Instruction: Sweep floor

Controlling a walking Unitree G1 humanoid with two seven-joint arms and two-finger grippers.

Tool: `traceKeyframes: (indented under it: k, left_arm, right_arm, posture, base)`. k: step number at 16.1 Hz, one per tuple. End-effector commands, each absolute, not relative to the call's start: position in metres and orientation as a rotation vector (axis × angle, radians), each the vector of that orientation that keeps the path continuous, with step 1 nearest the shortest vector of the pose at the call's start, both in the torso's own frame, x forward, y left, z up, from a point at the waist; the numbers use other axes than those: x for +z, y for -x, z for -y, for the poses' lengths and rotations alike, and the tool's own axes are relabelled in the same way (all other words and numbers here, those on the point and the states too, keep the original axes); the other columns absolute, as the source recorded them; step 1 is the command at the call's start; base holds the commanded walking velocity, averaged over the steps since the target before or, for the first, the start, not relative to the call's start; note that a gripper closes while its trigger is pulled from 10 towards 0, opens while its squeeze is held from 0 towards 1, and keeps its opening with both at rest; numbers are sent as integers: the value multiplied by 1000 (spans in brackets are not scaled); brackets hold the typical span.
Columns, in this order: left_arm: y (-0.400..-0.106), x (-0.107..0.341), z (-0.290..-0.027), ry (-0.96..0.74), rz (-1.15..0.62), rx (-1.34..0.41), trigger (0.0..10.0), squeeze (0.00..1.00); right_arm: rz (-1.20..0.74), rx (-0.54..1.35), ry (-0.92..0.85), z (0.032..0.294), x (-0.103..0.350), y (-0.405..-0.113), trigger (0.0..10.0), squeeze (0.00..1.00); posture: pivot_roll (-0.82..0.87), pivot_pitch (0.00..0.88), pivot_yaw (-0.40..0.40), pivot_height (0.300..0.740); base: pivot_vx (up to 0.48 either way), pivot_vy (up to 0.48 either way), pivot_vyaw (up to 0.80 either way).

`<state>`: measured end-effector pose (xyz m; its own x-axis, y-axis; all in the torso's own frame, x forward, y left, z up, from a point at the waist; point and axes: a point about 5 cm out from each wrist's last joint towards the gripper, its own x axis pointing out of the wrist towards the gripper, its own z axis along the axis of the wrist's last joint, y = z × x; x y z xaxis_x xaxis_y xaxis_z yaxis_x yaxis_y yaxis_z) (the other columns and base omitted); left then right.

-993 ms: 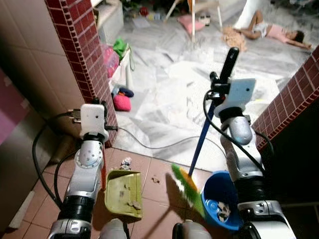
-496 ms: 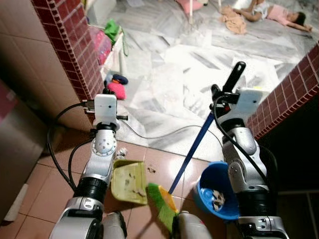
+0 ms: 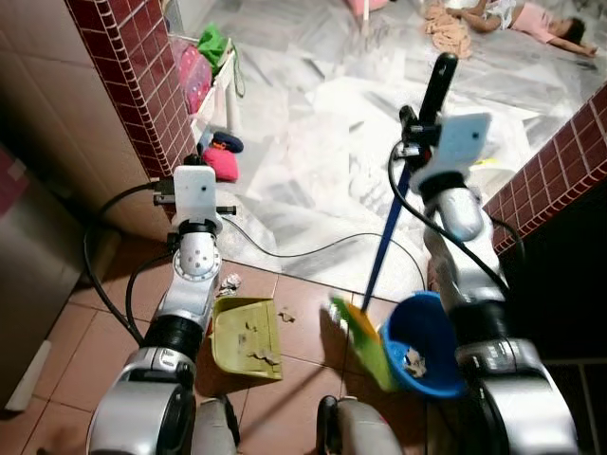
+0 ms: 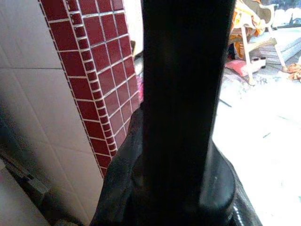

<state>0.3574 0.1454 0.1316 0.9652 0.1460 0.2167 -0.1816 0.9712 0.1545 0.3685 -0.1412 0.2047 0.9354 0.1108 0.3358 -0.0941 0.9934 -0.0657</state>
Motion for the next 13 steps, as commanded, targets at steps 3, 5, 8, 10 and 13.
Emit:
traceKeyframes:
  k: [3, 5, 8, 10, 13]
  left_arm:
    - [-364, 143, -144, -191, 253, 172, 10000, 0]
    - [-366, 144, -142, -173, 258, 163, 10000, 0]
    - [-367, 143, -139, -147, 255, 149, 10000, 0]
    - [-367, 142, -135, -134, 254, 133, 10000, 0]
    - [-367, 138, -130, -89, 236, 108, 10000, 0]
  right_arm:
    - [322, 90, -18, 125, 198, -379, 10000, 0]
    - [311, 69, -76, 110, 195, -383, 10000, 0]
    - [247, 68, -232, 98, 177, -381, 10000, 0]
    - [200, 91, -353, 94, 166, -378, 10000, 0]
    - [198, 156, -495, 94, 168, -379, 10000, 0]
  posture:
    - [-43, 235, -39, 740]
    - [-36, 239, -32, 740]
    - [-35, 238, -33, 740]
    - [-40, 238, -32, 740]
    - [-59, 229, -33, 740]
  base:
    - [0, 0, 0]
    - [0, 0, 0]
    - [0, 0, 0]
    - [0, 0, 0]
    - [0, 0, 0]
